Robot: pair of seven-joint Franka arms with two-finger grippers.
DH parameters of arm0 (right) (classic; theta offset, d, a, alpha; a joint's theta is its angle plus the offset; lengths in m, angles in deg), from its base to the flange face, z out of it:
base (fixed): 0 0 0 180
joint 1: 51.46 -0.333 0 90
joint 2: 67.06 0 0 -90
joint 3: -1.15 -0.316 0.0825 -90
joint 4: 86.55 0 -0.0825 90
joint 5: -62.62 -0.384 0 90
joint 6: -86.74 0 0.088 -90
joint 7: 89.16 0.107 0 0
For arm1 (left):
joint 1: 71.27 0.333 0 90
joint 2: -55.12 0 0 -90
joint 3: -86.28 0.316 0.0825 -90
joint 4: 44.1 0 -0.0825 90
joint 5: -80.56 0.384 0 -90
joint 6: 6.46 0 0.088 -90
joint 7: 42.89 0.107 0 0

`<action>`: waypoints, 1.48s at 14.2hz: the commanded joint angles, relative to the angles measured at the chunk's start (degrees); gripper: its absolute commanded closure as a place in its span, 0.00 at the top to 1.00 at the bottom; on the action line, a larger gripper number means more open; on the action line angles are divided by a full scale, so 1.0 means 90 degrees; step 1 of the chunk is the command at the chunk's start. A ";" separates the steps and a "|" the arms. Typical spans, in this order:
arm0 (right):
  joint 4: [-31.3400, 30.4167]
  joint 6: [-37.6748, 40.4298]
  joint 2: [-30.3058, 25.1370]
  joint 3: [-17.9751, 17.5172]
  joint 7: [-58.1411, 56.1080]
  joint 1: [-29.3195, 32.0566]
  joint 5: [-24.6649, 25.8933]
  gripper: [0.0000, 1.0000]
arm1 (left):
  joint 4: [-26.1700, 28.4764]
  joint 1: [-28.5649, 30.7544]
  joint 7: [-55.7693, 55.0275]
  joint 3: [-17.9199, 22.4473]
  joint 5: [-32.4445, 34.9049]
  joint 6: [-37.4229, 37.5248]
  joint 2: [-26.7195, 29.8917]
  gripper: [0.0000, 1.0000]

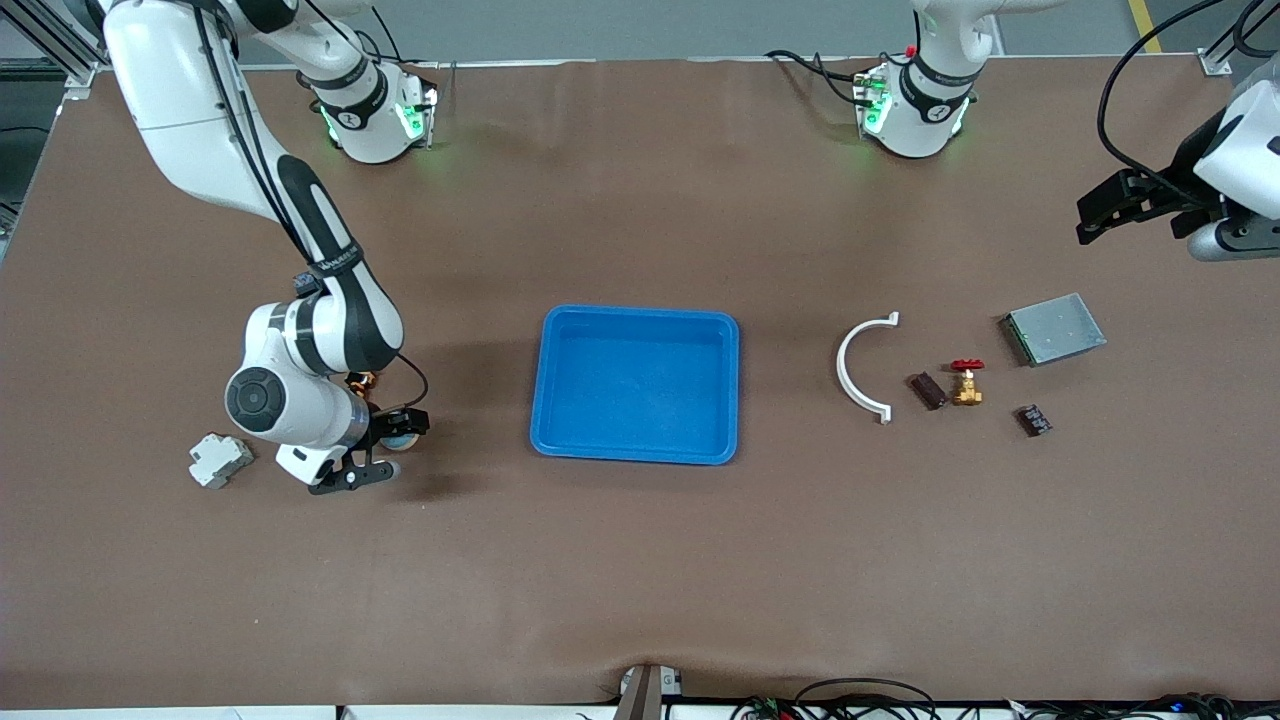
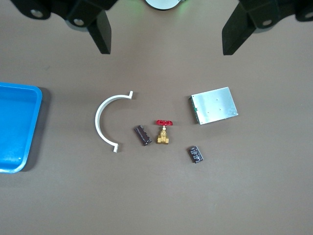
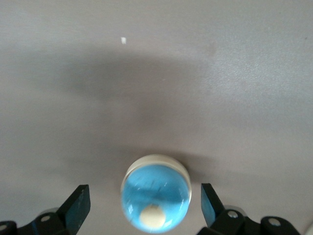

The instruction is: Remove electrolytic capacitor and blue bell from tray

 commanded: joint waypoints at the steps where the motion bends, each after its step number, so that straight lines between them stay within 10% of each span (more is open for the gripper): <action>1: 0.0110 0.1068 -0.0694 -0.0052 0.0162 0.0074 0.0064 1.00 | -0.0044 0.0027 0.0067 -0.0034 0.0129 0.0038 0.0041 1.00; 8: 0.0305 0.3452 -0.2442 0.0083 0.0163 0.0582 0.0190 1.00 | -0.0044 0.0036 0.0067 -0.0024 0.0119 0.0028 0.0041 1.00; 11: 0.1600 0.4886 -0.2610 0.0493 0.0134 0.0582 0.0347 1.00 | -0.0044 0.0114 0.0048 -0.0034 0.0120 -0.0031 0.0061 1.00; 21: 0.2377 0.5125 -0.2532 0.0788 0.0124 0.0836 0.0484 1.00 | -0.0054 0.0115 0.0087 -0.0034 0.0071 -0.0099 0.0061 1.00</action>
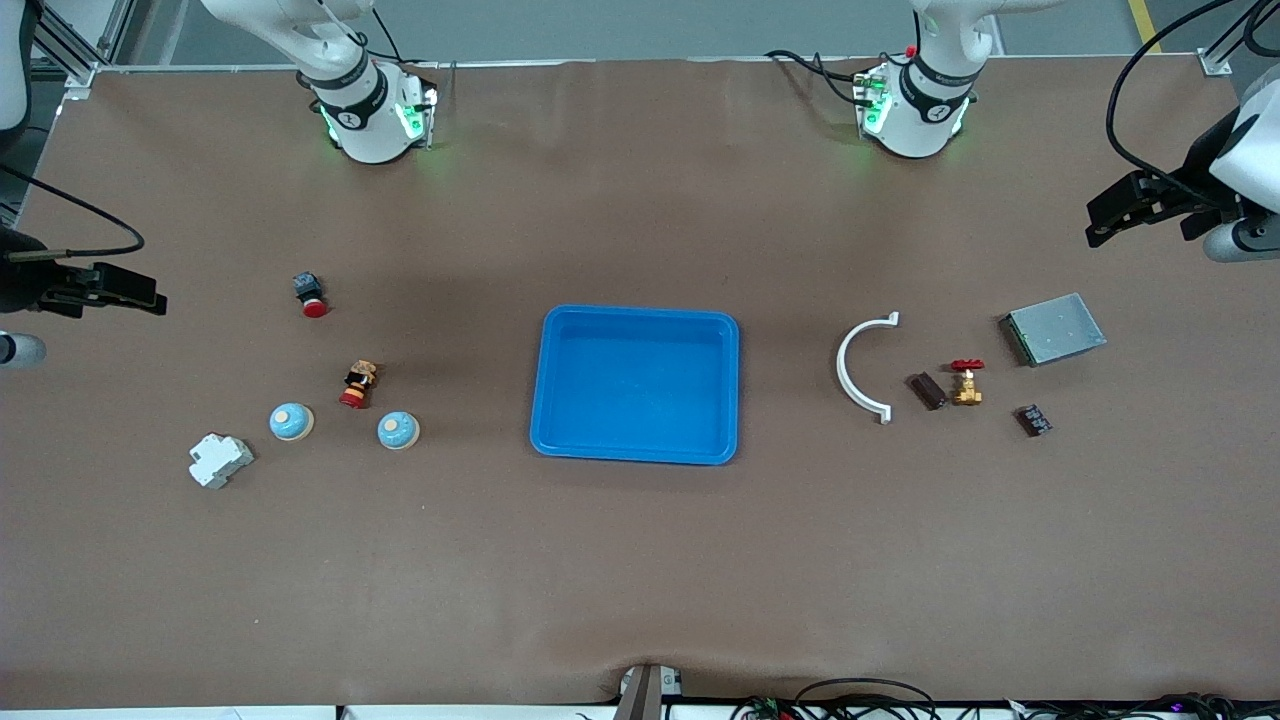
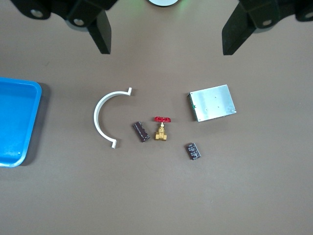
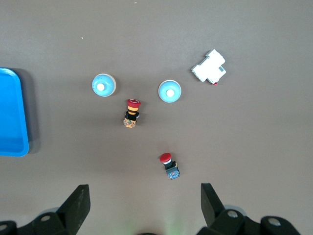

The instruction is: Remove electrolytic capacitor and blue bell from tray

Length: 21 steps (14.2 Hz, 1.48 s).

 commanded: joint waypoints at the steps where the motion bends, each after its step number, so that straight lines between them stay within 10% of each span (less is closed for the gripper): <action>1: 0.0186 0.0061 0.0075 -0.0038 0.0050 0.0029 0.0048 1.00 | -0.0052 0.0039 0.0083 -0.0035 0.0070 0.0010 0.0060 1.00; 10: -0.0058 -0.0232 -0.0013 -0.0789 -0.0008 0.0927 -0.0118 1.00 | -0.0042 0.0048 0.0073 -0.0045 -0.0066 0.0010 0.0060 1.00; 21: -0.1259 -0.1033 -0.0823 -0.0575 0.0070 0.0576 -0.0069 1.00 | -0.0052 0.0137 0.0083 -0.0104 -0.0164 0.0010 0.0079 1.00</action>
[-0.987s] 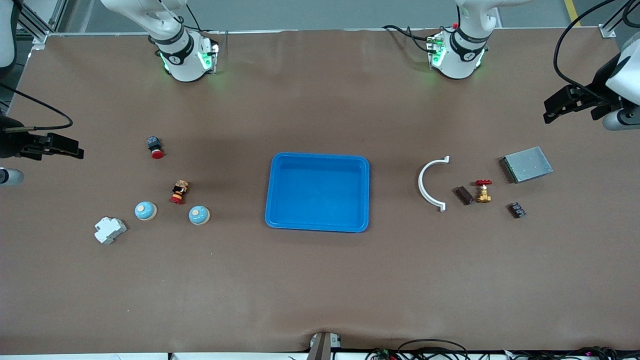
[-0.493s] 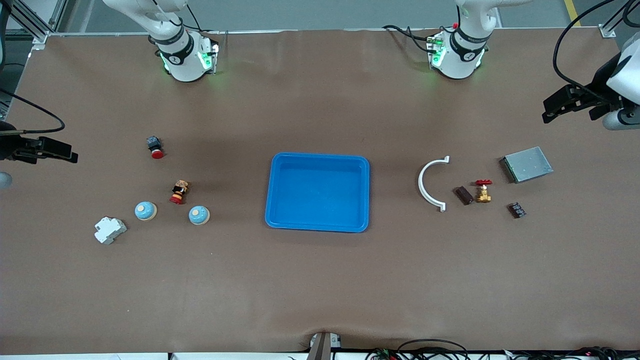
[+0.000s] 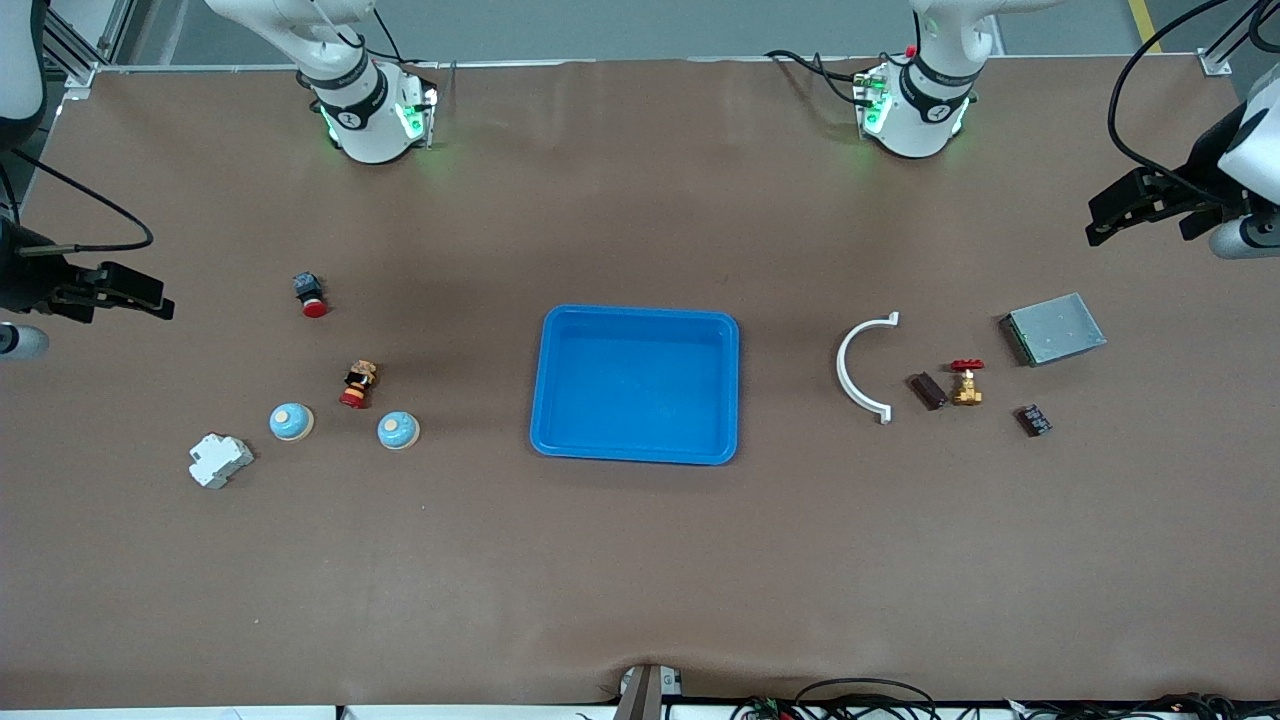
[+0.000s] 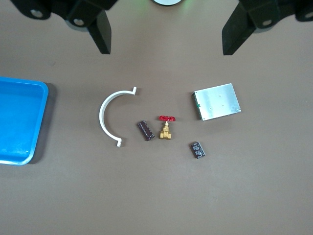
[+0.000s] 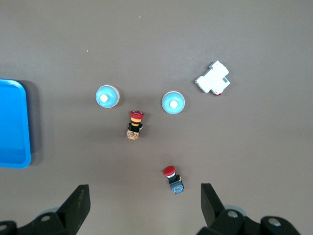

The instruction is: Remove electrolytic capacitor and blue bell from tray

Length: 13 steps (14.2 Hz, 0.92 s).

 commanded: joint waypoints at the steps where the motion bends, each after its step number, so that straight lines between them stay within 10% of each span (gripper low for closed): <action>1: -0.0229 -0.0102 -0.0216 0.0142 0.0061 -0.0105 -0.0030 1.00 | -0.0010 0.0035 0.0049 -0.0042 -0.0004 0.0010 0.0055 1.00; 13: 0.0318 -0.0052 -0.0128 0.0142 0.0070 0.0071 -0.0020 1.00 | -0.0088 0.0015 -0.0010 -0.0042 -0.0004 0.0010 -0.0063 1.00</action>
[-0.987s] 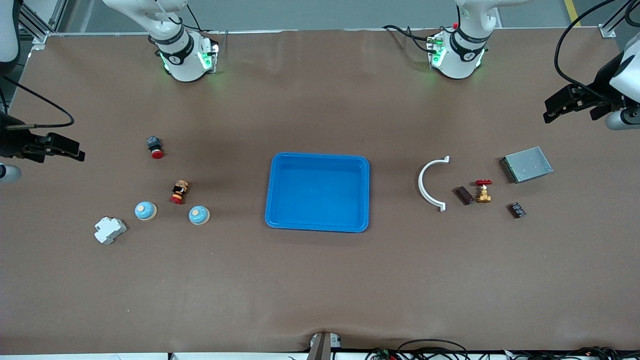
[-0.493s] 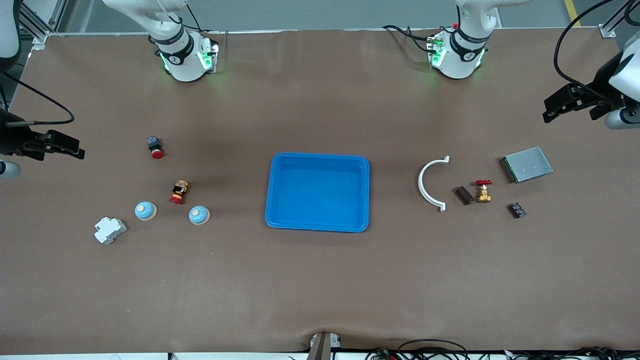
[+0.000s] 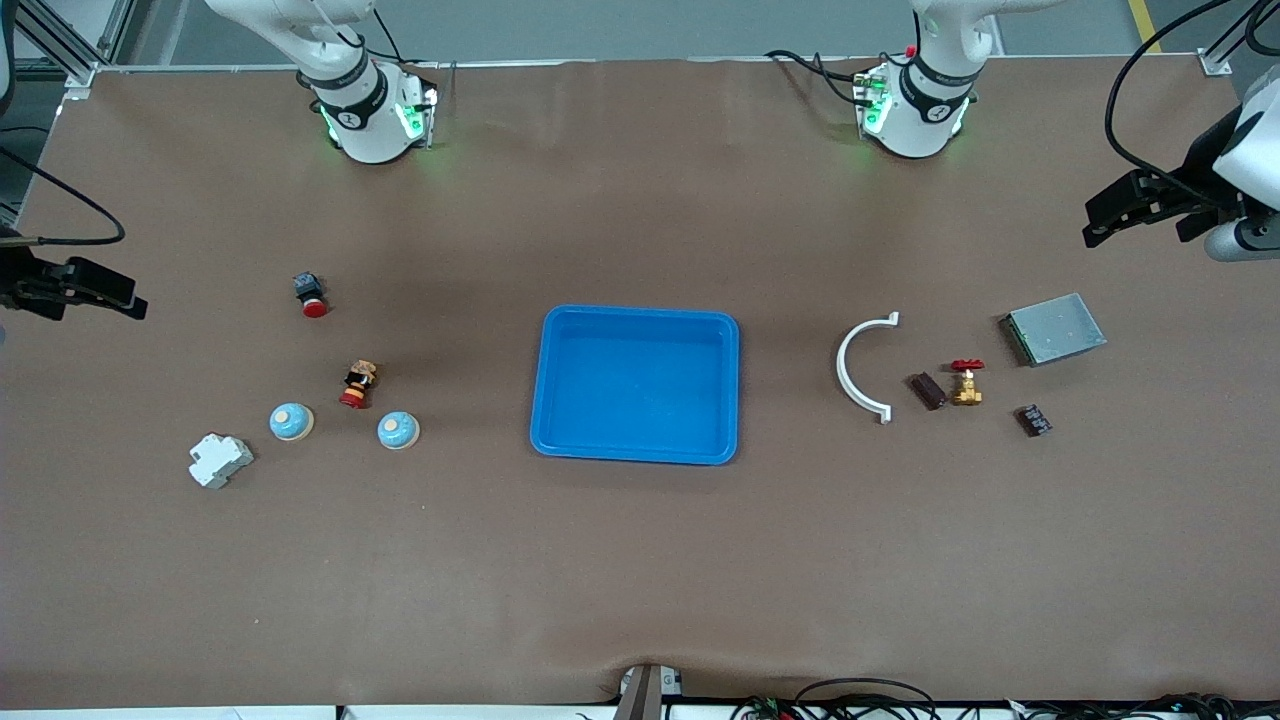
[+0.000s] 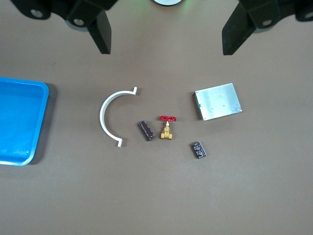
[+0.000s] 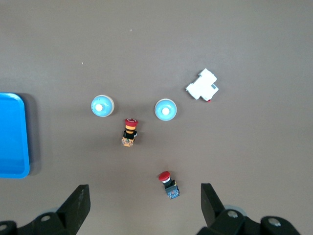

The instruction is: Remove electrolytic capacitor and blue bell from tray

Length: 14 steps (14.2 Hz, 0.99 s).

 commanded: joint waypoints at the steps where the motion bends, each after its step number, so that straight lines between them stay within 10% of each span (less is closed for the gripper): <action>1: 0.0064 -0.0058 -0.0102 -0.0045 0.0076 0.0028 -0.0010 1.00 | -0.0080 0.0038 -0.0001 -0.0033 -0.0004 0.0010 -0.0030 1.00; 14: 0.0161 0.0000 -0.0101 -0.0045 0.0545 0.0057 0.0029 1.00 | -0.0080 0.0068 0.0018 -0.0033 -0.0004 0.0000 -0.0060 1.00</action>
